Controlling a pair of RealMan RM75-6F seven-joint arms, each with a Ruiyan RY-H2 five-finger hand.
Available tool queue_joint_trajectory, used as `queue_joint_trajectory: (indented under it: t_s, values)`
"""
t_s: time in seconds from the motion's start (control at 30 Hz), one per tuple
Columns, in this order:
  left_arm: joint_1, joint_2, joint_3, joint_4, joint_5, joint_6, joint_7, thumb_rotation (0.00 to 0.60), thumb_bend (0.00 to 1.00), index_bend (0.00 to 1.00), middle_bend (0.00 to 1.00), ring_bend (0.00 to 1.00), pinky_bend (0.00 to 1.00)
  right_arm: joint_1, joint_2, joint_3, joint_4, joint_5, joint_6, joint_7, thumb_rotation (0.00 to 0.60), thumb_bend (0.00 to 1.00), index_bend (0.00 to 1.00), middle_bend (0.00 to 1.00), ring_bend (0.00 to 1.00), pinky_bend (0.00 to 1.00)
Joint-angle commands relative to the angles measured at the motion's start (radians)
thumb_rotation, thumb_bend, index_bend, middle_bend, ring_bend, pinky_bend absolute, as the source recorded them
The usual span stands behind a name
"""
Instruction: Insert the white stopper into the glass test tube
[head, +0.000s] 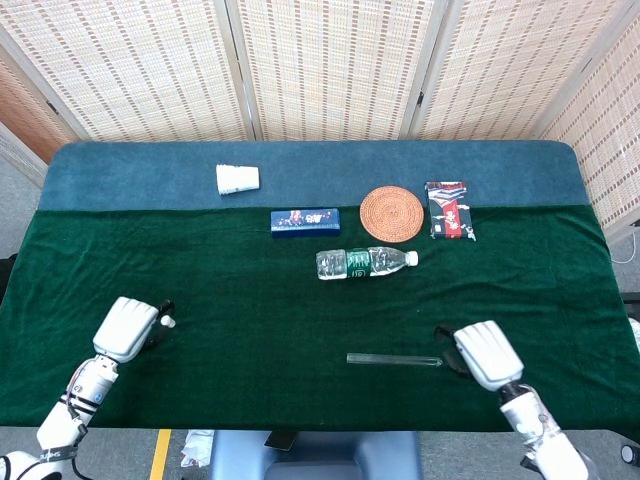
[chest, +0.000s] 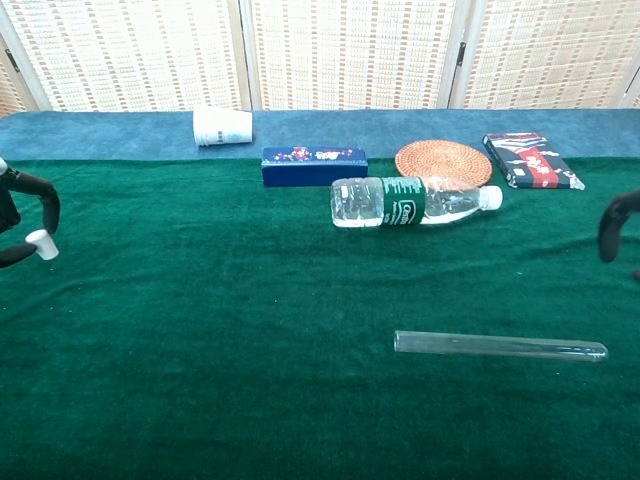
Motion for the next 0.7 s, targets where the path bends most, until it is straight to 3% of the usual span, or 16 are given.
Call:
queue_joint_trajectory:
  t_s: [0.03, 0.3, 0.47, 0.7]
  values:
    - [0.002, -0.005, 0.002, 0.006, -0.004, -0.005, -0.001, 0.600, 0.46, 0.63, 0.98, 0.87, 0.80, 0.030, -0.045, 0.005, 0.022, 0.043, -0.047, -0.030, 0.600, 0.49, 0.47, 0.94, 1.00, 1.00]
    - [0.007, -0.016, 0.007, 0.020, -0.005, -0.012, -0.007, 0.600, 0.46, 0.63, 0.98, 0.87, 0.80, 0.068, -0.145, 0.004, 0.071, 0.096, -0.093, -0.062, 0.600, 0.47, 0.50, 0.96, 1.00, 1.00]
    - [0.008, -0.019, 0.009, 0.027, -0.009, -0.021, -0.008, 0.600, 0.46, 0.63, 0.98, 0.87, 0.80, 0.079, -0.192, -0.001, 0.100, 0.114, -0.097, -0.086, 0.600, 0.35, 0.51, 0.96, 1.00, 1.00]
    - [0.008, -0.027, 0.009, 0.038, -0.008, -0.026, -0.016, 0.600, 0.46, 0.63, 0.98, 0.87, 0.80, 0.109, -0.246, 0.008, 0.122, 0.169, -0.128, -0.133, 0.600, 0.35, 0.52, 0.97, 1.00, 1.00]
